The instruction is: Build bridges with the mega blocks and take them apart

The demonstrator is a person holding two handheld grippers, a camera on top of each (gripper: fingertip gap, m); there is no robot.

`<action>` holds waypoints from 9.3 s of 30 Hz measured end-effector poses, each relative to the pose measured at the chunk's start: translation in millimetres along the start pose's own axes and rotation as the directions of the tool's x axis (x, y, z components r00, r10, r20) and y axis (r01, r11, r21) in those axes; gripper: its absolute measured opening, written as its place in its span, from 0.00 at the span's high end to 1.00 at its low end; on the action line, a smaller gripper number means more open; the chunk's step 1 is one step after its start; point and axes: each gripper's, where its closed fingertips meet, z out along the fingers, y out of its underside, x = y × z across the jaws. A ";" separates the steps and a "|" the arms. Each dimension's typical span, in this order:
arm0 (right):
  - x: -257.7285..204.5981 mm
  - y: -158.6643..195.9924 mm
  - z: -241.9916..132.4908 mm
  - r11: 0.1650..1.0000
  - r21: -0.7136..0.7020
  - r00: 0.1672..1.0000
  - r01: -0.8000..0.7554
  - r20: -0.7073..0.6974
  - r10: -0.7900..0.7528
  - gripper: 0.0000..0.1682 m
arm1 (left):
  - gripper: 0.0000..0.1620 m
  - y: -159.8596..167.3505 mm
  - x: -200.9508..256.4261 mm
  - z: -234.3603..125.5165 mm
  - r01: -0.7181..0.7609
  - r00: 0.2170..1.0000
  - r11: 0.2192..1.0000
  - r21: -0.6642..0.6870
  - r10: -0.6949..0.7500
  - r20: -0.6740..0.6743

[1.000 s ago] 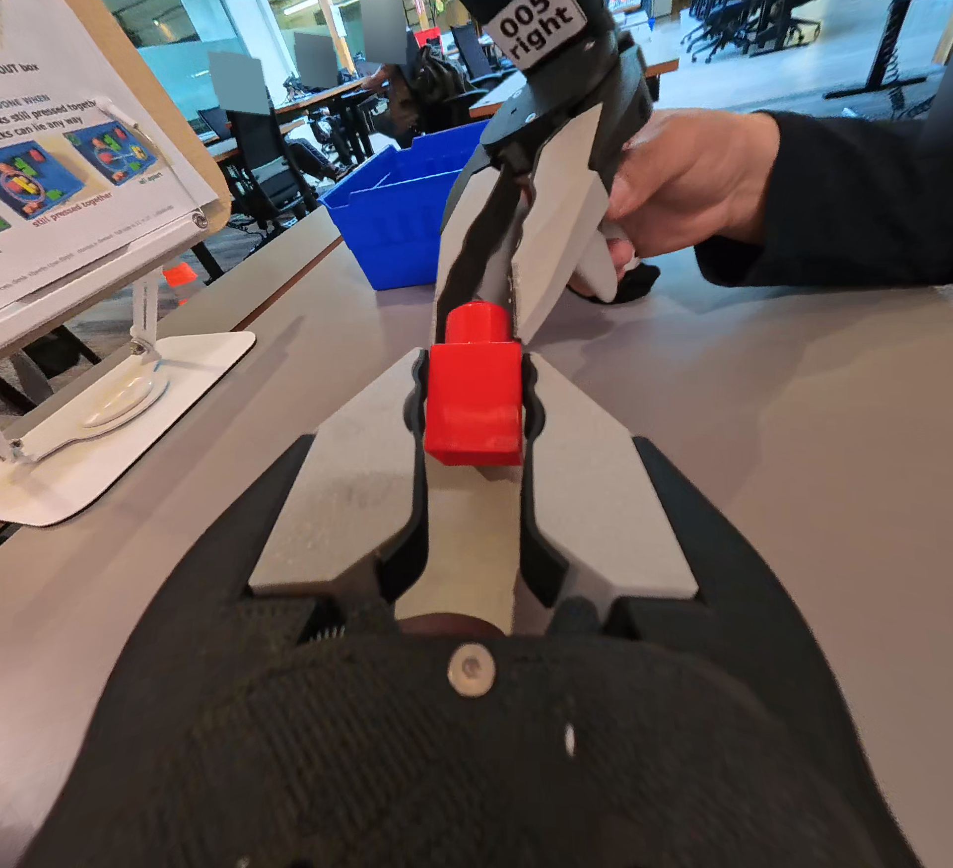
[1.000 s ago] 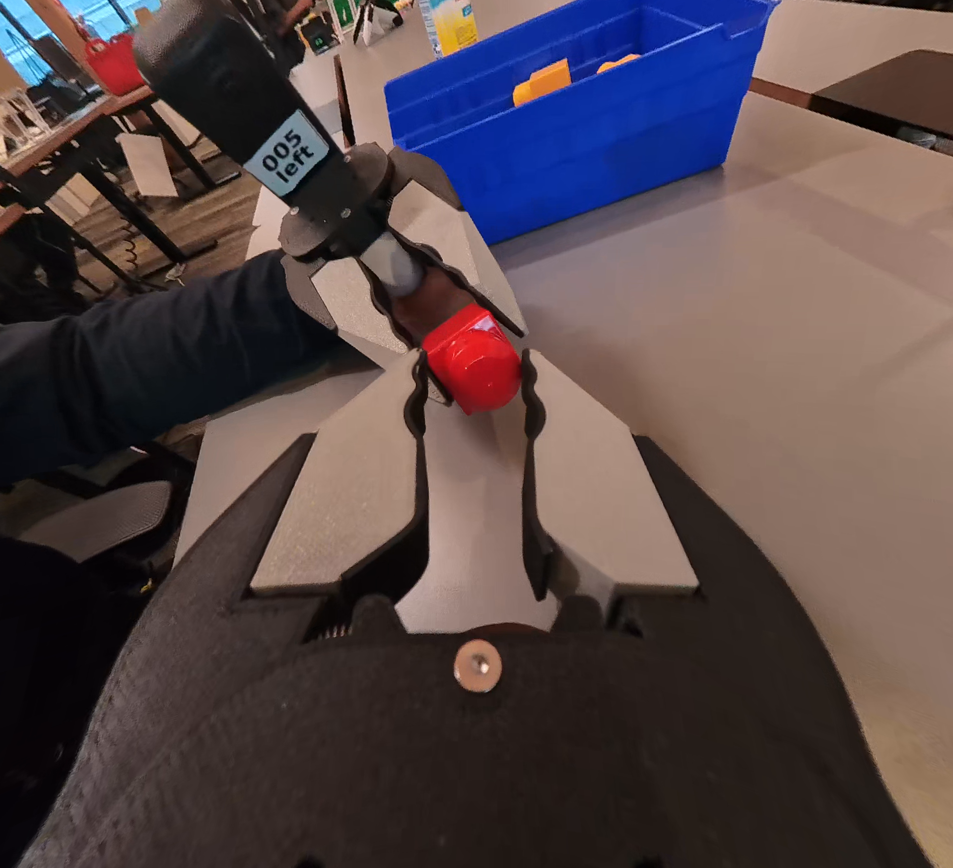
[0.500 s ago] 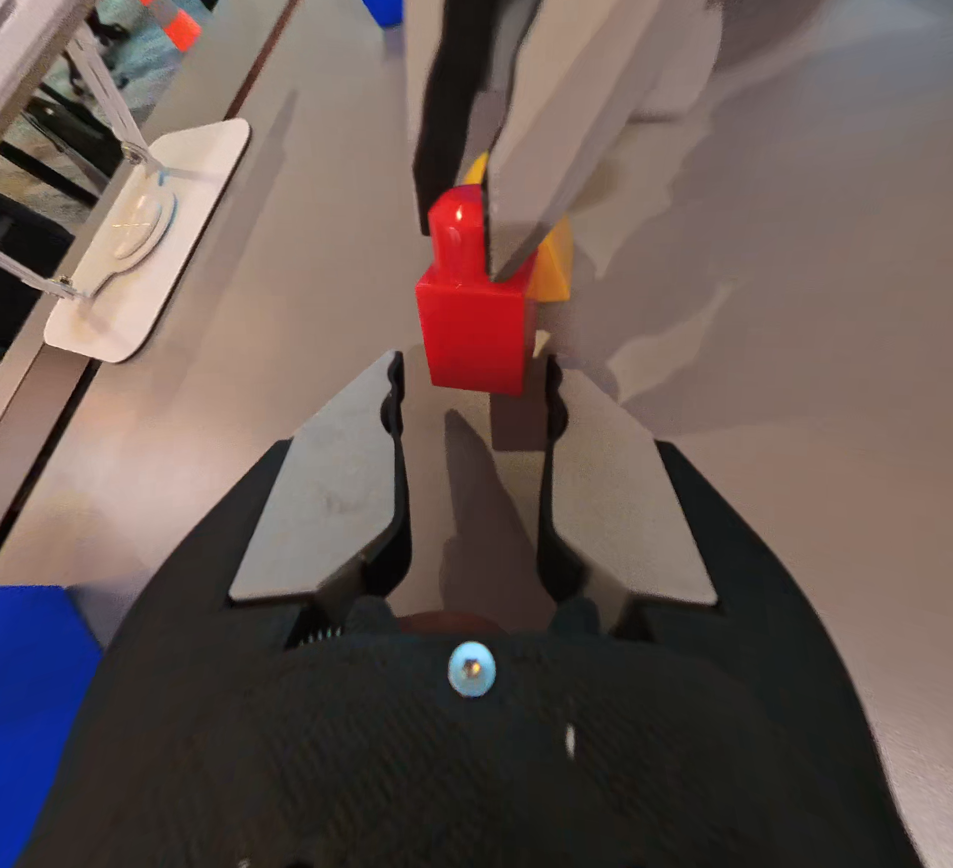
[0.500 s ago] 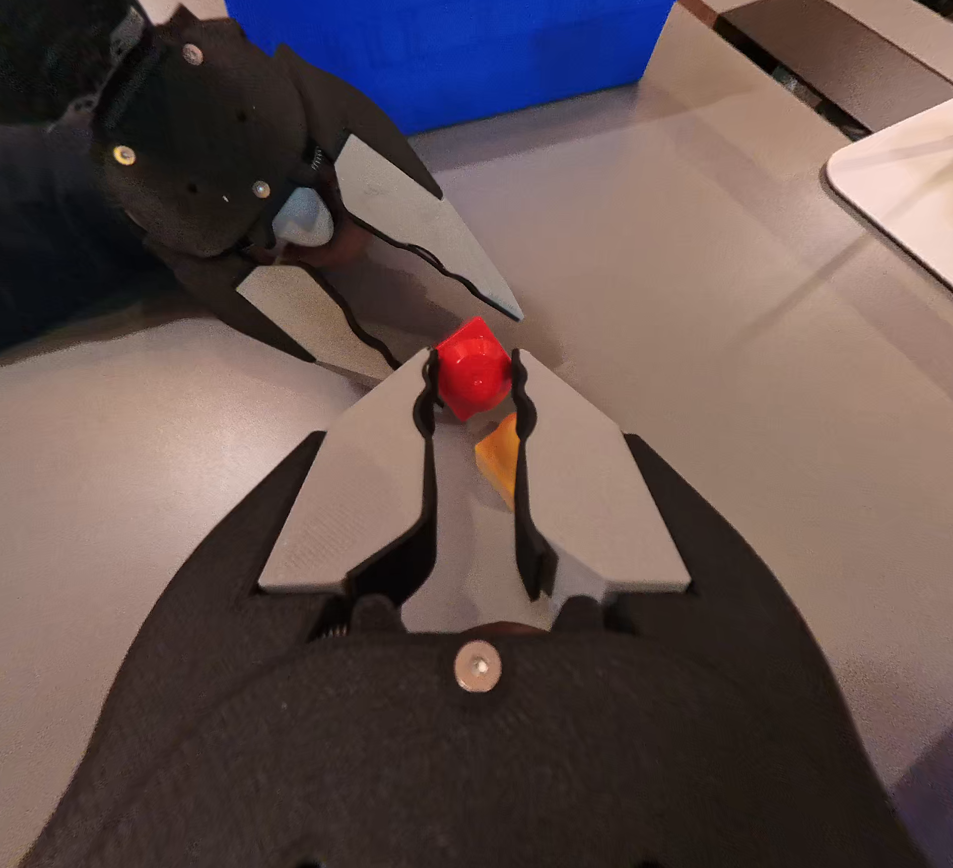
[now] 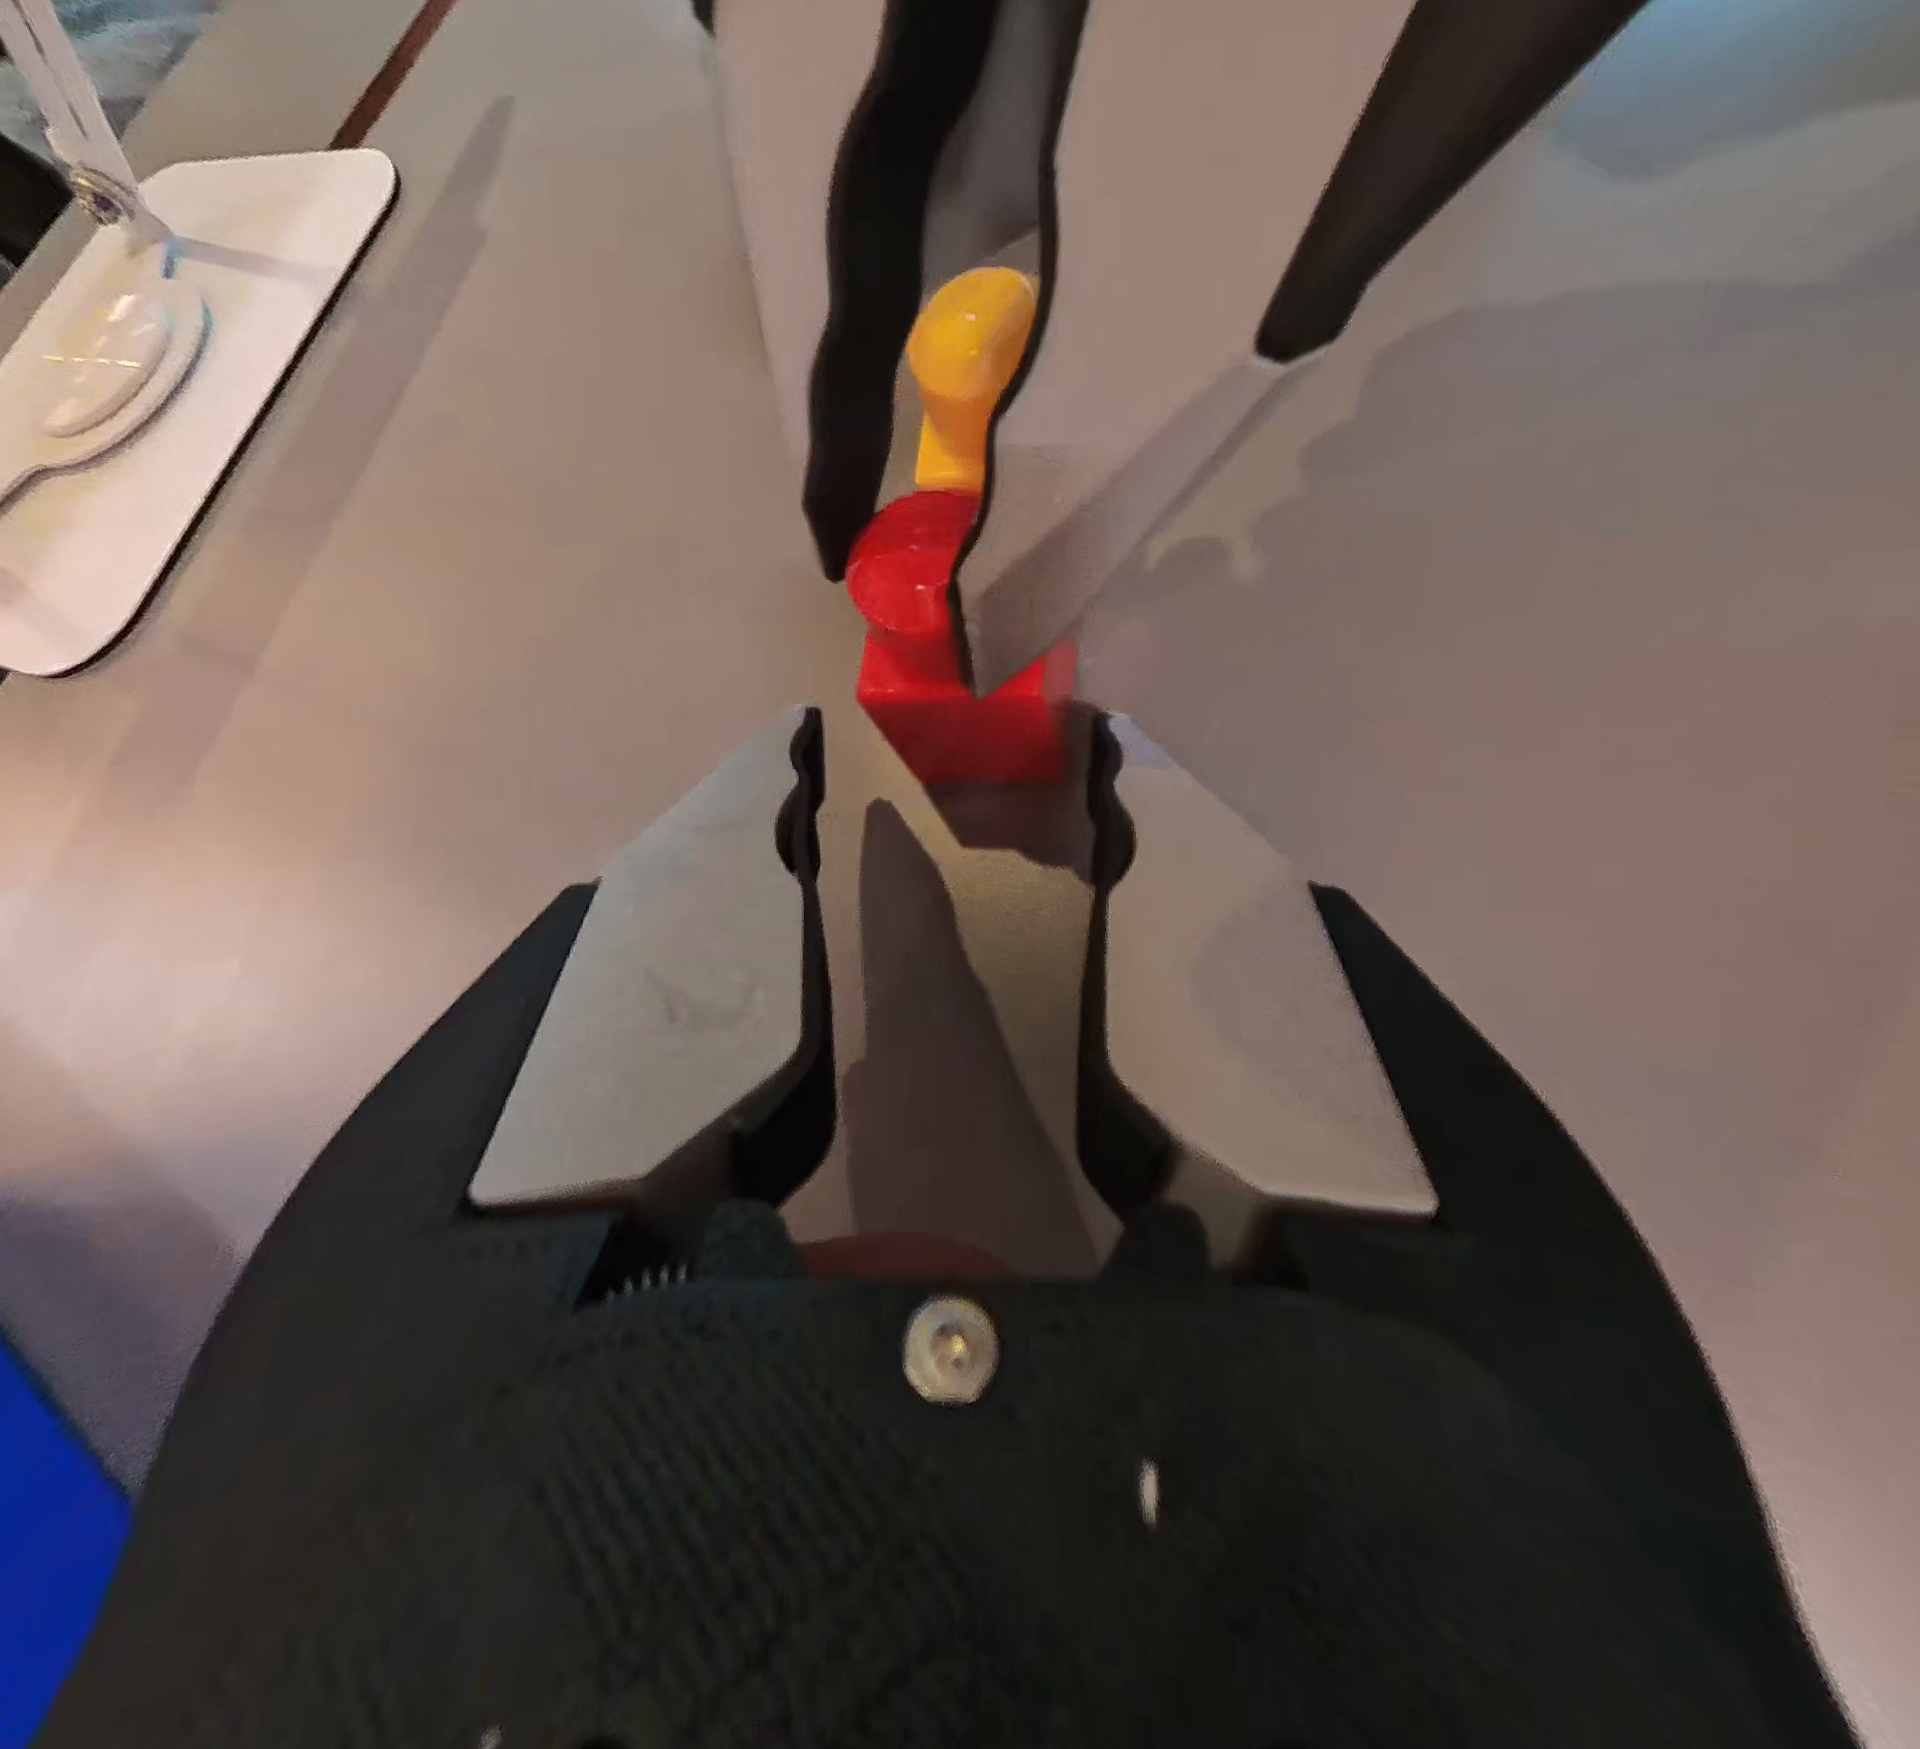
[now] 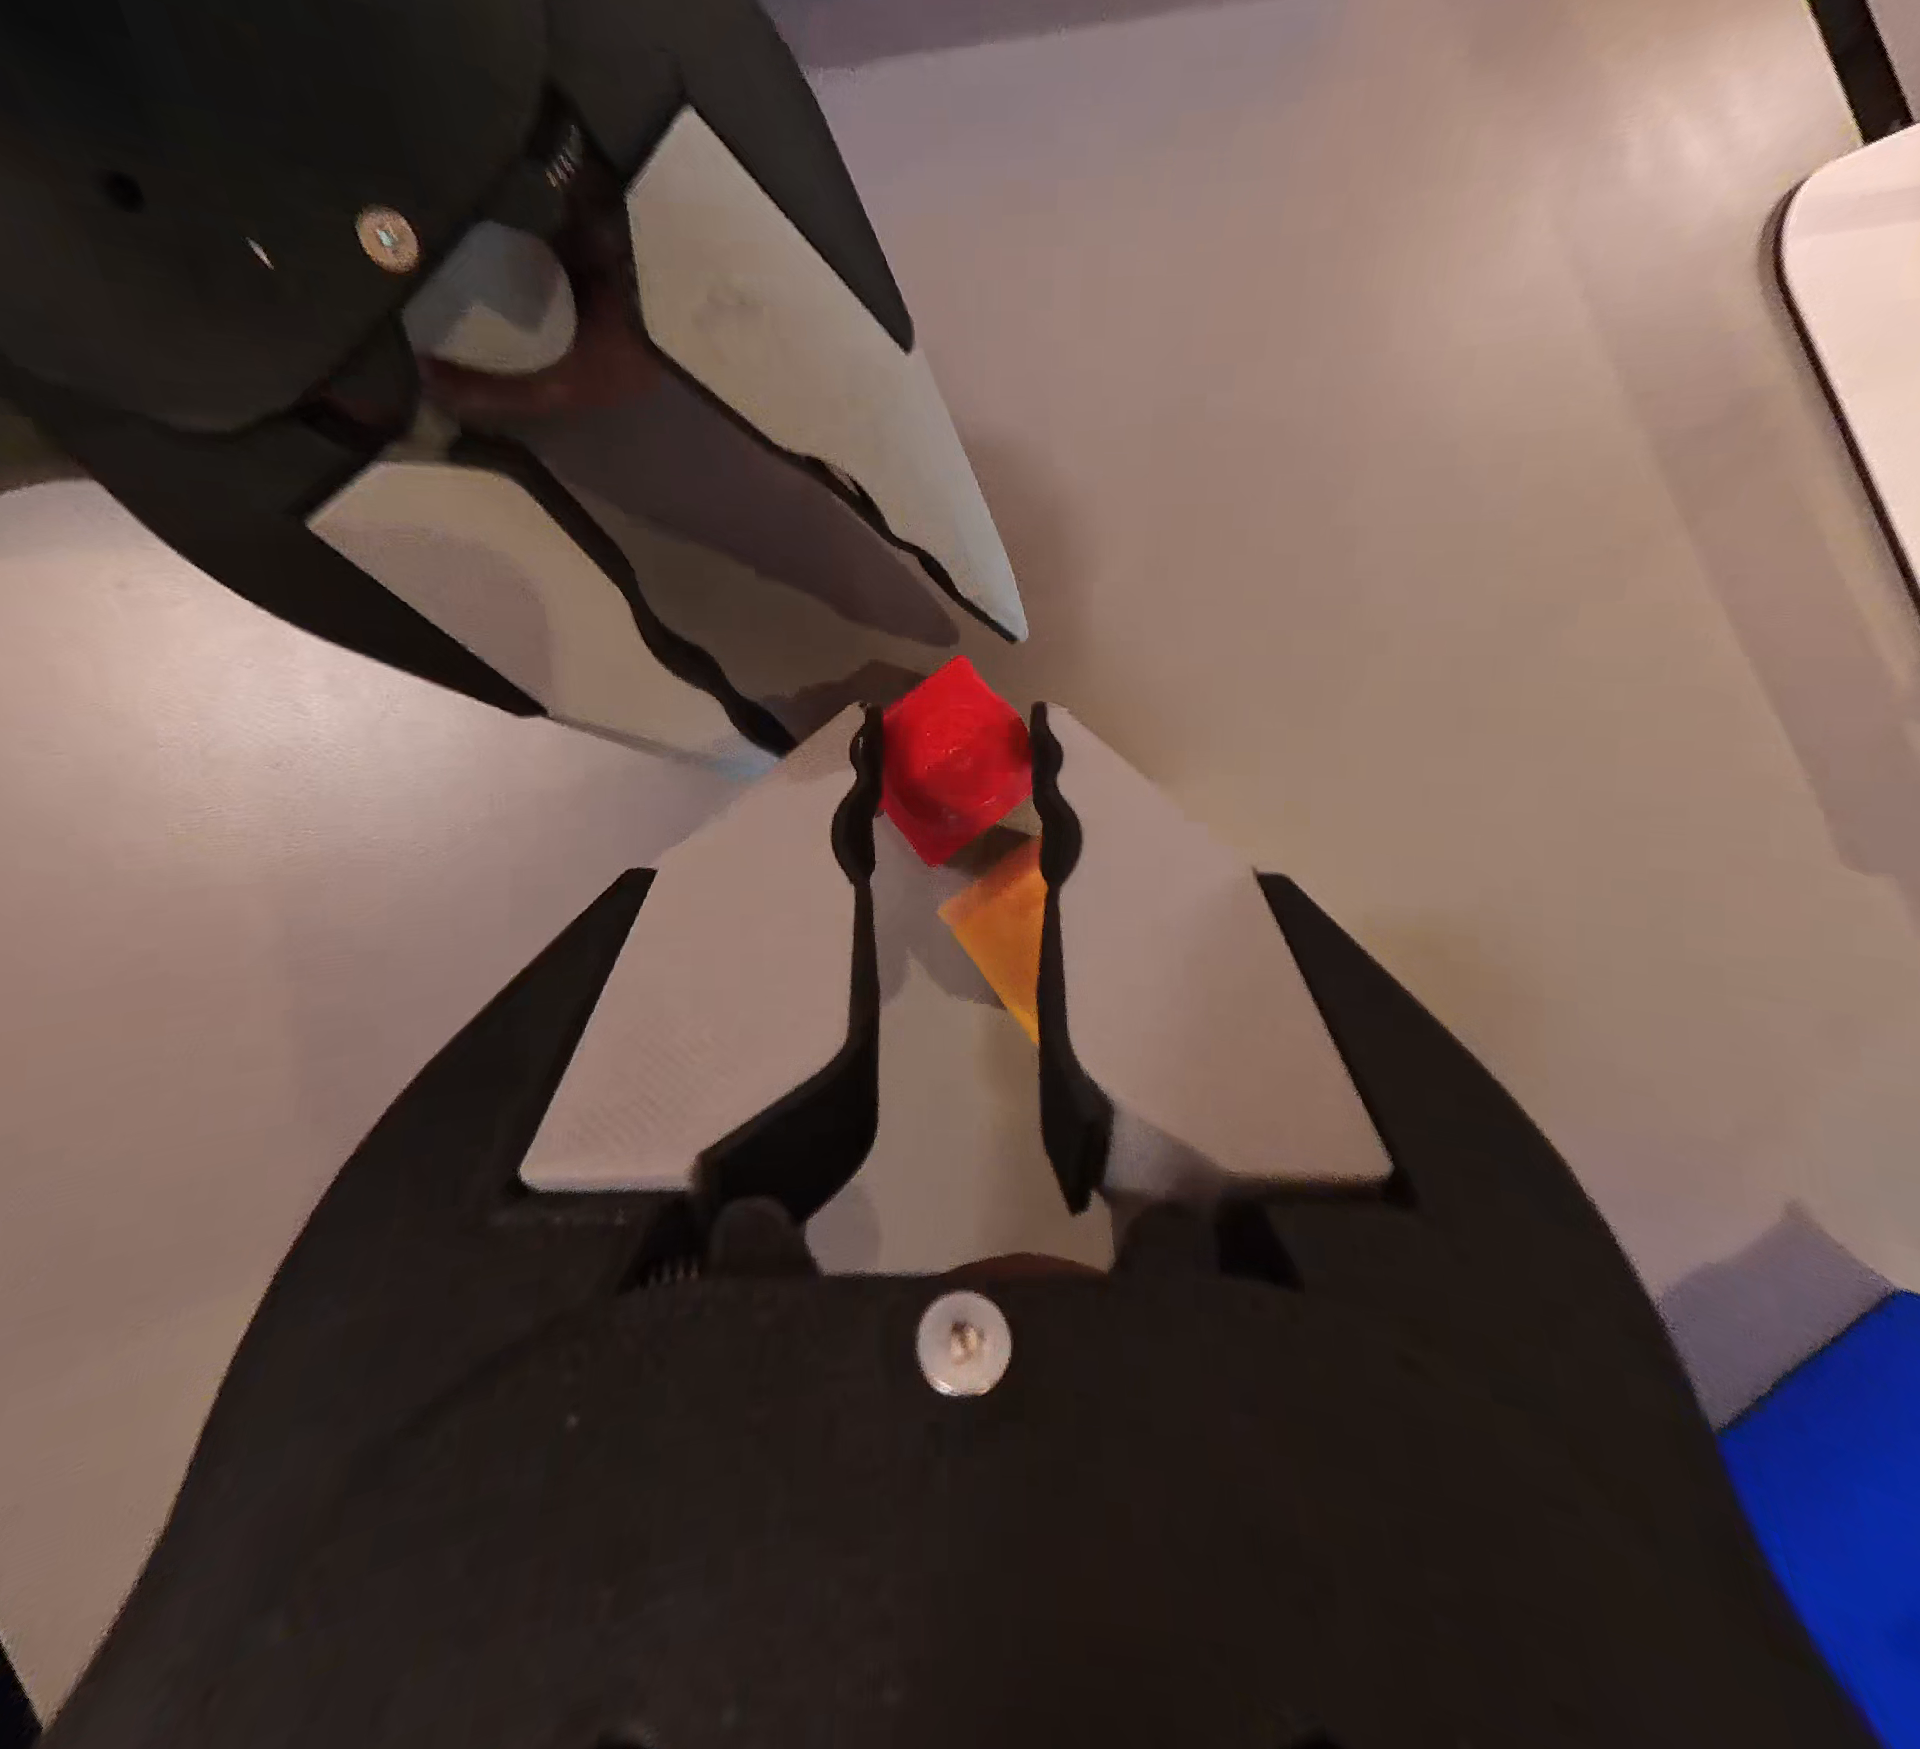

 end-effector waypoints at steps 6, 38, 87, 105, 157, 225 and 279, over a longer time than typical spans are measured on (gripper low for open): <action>5.5 -1.8 -20.8 0.990 0.132 0.999 -0.052 0.006 0.051 0.83 | 0.70 3.9 0.5 -0.8 -0.008 1.000 1.000 -0.024 0.008 0.002; 4.5 53.7 -10.0 0.949 0.178 0.939 -0.259 0.277 0.204 0.89 | 0.79 7.2 -2.0 7.9 -0.016 0.999 0.998 -0.065 0.018 0.026; 4.1 52.1 -8.7 0.962 0.208 0.975 -0.179 0.166 0.146 0.92 | 0.53 7.1 -8.4 13.0 0.213 0.974 0.972 -0.096 -0.203 0.102; 19.6 52.4 -24.7 0.921 0.257 0.949 -0.293 0.197 0.247 0.89 | 0.34 -7.5 -12.7 9.1 0.491 0.770 0.871 0.030 -0.450 0.453; 24.7 42.6 -42.9 0.894 0.347 0.955 -0.283 0.186 0.230 0.90 | 0.39 -2.1 -18.6 27.8 0.672 0.613 0.741 0.019 -0.570 0.547; 16.0 -264.5 129.7 0.958 -0.193 0.968 0.213 0.173 -0.181 0.81 | 0.55 -5.7 19.1 -89.4 0.487 0.798 0.791 0.371 -0.576 0.180; -0.7 -166.5 -1.1 0.993 0.121 0.946 -0.004 0.321 -0.035 0.75 | 0.55 -19.9 31.4 -89.5 0.461 0.833 0.787 0.409 -0.543 0.107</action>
